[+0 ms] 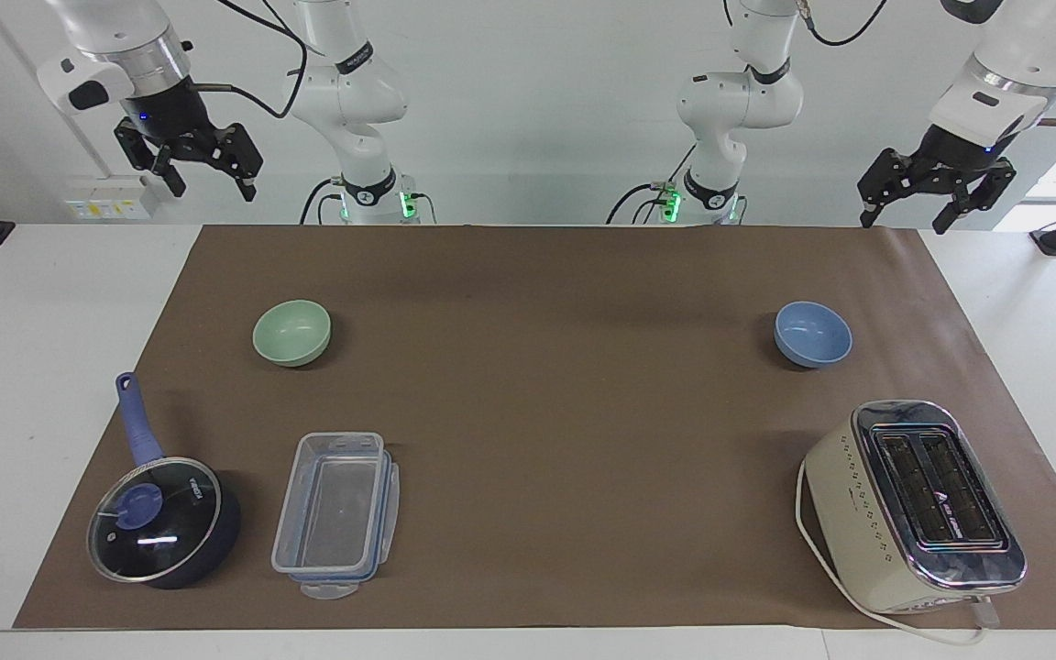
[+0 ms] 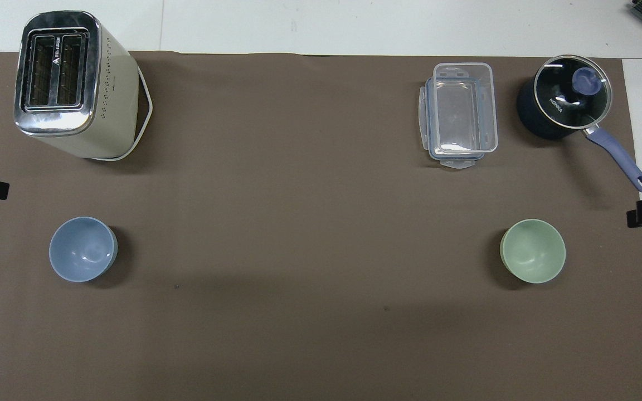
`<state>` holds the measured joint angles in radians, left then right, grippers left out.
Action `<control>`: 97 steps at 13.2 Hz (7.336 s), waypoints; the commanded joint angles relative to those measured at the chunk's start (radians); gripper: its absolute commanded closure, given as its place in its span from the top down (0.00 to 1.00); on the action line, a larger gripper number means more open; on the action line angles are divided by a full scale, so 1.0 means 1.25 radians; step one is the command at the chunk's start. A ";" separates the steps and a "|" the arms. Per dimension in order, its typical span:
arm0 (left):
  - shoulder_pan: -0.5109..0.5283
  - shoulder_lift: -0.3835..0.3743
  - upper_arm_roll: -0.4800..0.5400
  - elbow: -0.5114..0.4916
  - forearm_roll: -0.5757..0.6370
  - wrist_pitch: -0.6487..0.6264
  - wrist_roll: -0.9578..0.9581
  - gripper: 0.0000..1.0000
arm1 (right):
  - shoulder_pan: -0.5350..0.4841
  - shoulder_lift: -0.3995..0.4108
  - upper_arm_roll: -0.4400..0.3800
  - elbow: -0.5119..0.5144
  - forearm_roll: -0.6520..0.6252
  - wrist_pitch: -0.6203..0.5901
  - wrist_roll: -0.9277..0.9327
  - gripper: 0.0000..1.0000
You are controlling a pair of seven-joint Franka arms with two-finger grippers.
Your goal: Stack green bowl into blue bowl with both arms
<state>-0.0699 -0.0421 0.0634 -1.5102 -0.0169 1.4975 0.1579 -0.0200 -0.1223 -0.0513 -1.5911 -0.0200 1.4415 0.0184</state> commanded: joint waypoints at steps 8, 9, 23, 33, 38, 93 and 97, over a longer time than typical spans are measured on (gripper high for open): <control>-0.002 -0.006 0.000 0.007 0.006 -0.017 0.005 1.00 | -0.004 -0.022 0.007 -0.028 -0.006 0.022 0.010 1.00; -0.002 -0.006 0.000 0.006 0.006 -0.016 0.005 1.00 | -0.004 -0.022 0.007 -0.028 -0.006 0.022 0.010 1.00; -0.001 -0.006 0.000 0.007 0.006 -0.006 0.006 1.00 | -0.005 -0.024 0.007 -0.030 -0.005 0.022 0.011 1.00; -0.002 -0.006 0.000 0.006 0.006 -0.009 0.003 1.00 | -0.009 -0.031 0.007 -0.043 -0.005 0.024 0.011 1.00; -0.005 -0.006 -0.002 0.006 0.006 -0.011 0.003 1.00 | -0.010 -0.030 0.007 -0.043 -0.005 0.024 0.011 1.00; 0.221 0.050 -0.002 -0.586 -0.196 0.448 0.486 0.00 | -0.011 -0.031 0.005 -0.044 -0.004 0.024 0.011 1.00; 0.093 -0.036 -0.010 -0.584 -0.196 0.401 0.290 0.00 | -0.012 -0.031 0.005 -0.044 -0.004 0.024 0.011 1.00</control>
<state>0.1360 -0.0238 0.0415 -2.2297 -0.2525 2.0296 0.6334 -0.0224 -0.1355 -0.0509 -1.6122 -0.0200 1.4452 0.0184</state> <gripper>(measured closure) 0.960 0.000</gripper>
